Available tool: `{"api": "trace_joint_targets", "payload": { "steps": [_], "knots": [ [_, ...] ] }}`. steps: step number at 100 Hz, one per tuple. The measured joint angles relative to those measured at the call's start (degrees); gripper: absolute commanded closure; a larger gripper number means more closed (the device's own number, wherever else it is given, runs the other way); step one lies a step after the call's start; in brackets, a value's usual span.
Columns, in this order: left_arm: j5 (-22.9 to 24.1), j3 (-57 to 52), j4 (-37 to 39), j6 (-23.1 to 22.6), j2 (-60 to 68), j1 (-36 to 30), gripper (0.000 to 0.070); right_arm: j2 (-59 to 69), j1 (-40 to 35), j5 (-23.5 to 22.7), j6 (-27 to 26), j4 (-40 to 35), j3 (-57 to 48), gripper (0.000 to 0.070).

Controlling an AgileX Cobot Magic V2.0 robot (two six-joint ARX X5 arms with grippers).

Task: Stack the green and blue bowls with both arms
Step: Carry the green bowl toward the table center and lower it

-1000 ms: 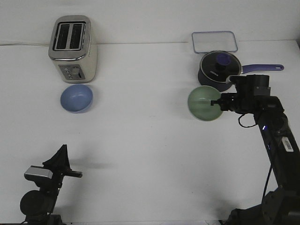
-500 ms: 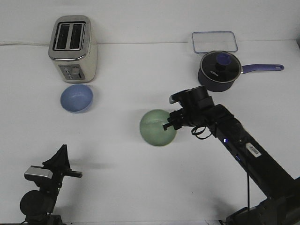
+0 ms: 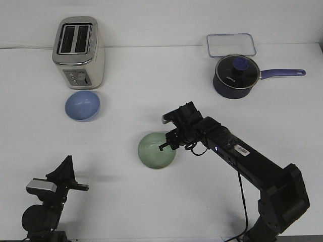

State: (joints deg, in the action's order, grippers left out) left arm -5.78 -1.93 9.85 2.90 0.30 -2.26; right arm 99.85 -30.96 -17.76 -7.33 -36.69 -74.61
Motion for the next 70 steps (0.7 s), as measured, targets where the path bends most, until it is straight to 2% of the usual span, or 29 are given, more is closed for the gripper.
{"api": "trace_joint_targets", "payload": {
  "steps": [27, 34, 38, 50, 55, 62, 70],
  "knots": [
    [0.0, 0.0, 0.0, 0.0, 0.0, 0.0, 0.0688, 1.8, -0.5, 0.3, 0.0, 0.0, 0.2, 0.0700],
    [0.0, 0.0, 0.0, 0.0, 0.0, 0.0, 0.0688, 1.8, -0.5, 0.4, 0.0, 0.0, 0.2, 0.0677],
    [0.0, 0.0, 0.0, 0.0, 0.0, 0.0, 0.0688, 1.8, -0.5, 0.4, 0.0, 0.0, 0.2, 0.0636],
    [0.0, 0.0, 0.0, 0.0, 0.0, 0.0, 0.0688, 1.8, -0.5, 0.3, -0.4, 0.0, 0.2, 0.0433],
    [0.0, 0.0, 0.0, 0.0, 0.0, 0.0, 0.0688, 1.8, -0.5, 0.3, -0.7, 0.0, 0.2, 0.0371],
    [0.0, 0.0, 0.0, 0.0, 0.0, 0.0, 0.0688, 1.8, -0.5, 0.1, -1.1, 0.0, 0.2, 0.0326],
    [0.0, 0.0, 0.0, 0.0, 0.0, 0.0, 0.0688, 1.8, -0.5, -0.3, -1.7, 0.0, 0.2, 0.0316]
  ]
}}
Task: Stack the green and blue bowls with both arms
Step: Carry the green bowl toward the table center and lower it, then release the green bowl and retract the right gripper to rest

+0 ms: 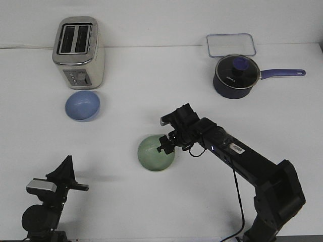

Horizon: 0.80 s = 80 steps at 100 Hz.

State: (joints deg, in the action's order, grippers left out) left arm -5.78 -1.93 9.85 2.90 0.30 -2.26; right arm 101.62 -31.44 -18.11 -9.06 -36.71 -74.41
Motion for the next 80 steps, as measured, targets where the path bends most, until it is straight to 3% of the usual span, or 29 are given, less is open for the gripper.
{"api": "trace_joint_targets", "payload": {
  "steps": [25, 41, 80],
  "knots": [
    [0.0, 0.0, 0.0, 0.0, 0.0, 0.0, 0.0688, -1.4, 1.3, -1.2, -0.9, -0.2, 0.0, 0.0309],
    [0.0, 0.0, 0.0, 0.0, 0.0, 0.0, 0.0688, -8.1, 5.9, -1.0, -0.8, -0.6, -0.1, 0.0309],
    [0.0, 0.0, 0.0, 0.0, 0.0, 0.0, 0.0688, -27.7, 20.9, 11.9, 4.3, -6.1, -0.5, 0.0310]
  ]
}}
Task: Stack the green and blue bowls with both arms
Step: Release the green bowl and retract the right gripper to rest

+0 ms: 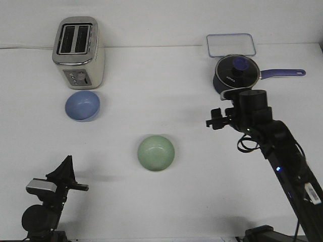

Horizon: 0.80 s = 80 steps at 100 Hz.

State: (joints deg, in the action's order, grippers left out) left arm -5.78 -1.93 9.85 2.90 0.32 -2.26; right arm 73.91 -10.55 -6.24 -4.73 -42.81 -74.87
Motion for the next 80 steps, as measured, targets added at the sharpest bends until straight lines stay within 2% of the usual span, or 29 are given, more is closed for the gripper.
{"api": "trace_joint_targets", "payload": {
  "steps": [13, 29, 80],
  "knots": [
    [0.0, 0.0, 0.0, 0.0, 0.0, 0.0, 0.0688, -5.4, 3.0, 4.1, 2.8, -1.2, 0.0, 0.0310],
    [0.0, 0.0, 0.0, 0.0, 0.0, 0.0, 0.0688, -12.1, 4.6, 4.6, 4.2, 3.3, 4.7, 0.0310],
    [0.0, 0.0, 0.0, 0.0, 0.0, 0.0, 0.0688, -35.5, 5.2, 4.7, 4.9, 31.9, 43.2, 0.0310]
  ]
}}
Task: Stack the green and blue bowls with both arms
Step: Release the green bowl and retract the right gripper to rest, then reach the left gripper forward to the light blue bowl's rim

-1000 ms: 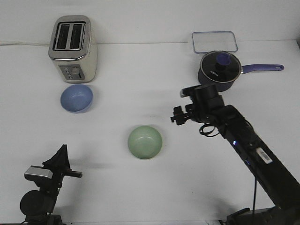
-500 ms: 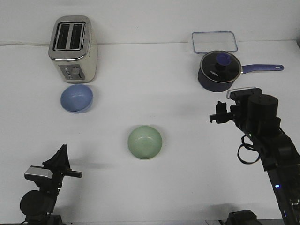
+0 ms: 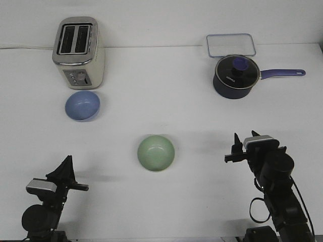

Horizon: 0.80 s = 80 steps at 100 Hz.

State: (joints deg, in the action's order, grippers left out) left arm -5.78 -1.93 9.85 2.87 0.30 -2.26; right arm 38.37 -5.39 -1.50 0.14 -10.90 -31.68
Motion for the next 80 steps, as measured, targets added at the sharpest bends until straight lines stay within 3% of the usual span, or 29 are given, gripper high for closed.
{"api": "trace_joint_targets", "payload": {
  "steps": [30, 65, 80],
  "knots": [
    [0.0, 0.0, 0.0, 0.0, 0.0, 0.0, 0.0688, -2.8, -0.1, 0.0, -1.5, 4.3, 3.8, 0.0310],
    [0.0, -0.1, 0.7, 0.1, 0.0, 0.0, 0.0688, -2.8, -0.1, 0.0, -1.7, 4.4, 3.8, 0.0310],
    [0.5, -4.9, -7.0, 1.6, 1.1, 0.0, 0.0688, -2.8, -0.1, 0.0, -1.7, 4.4, 3.8, 0.0310]
  ]
}}
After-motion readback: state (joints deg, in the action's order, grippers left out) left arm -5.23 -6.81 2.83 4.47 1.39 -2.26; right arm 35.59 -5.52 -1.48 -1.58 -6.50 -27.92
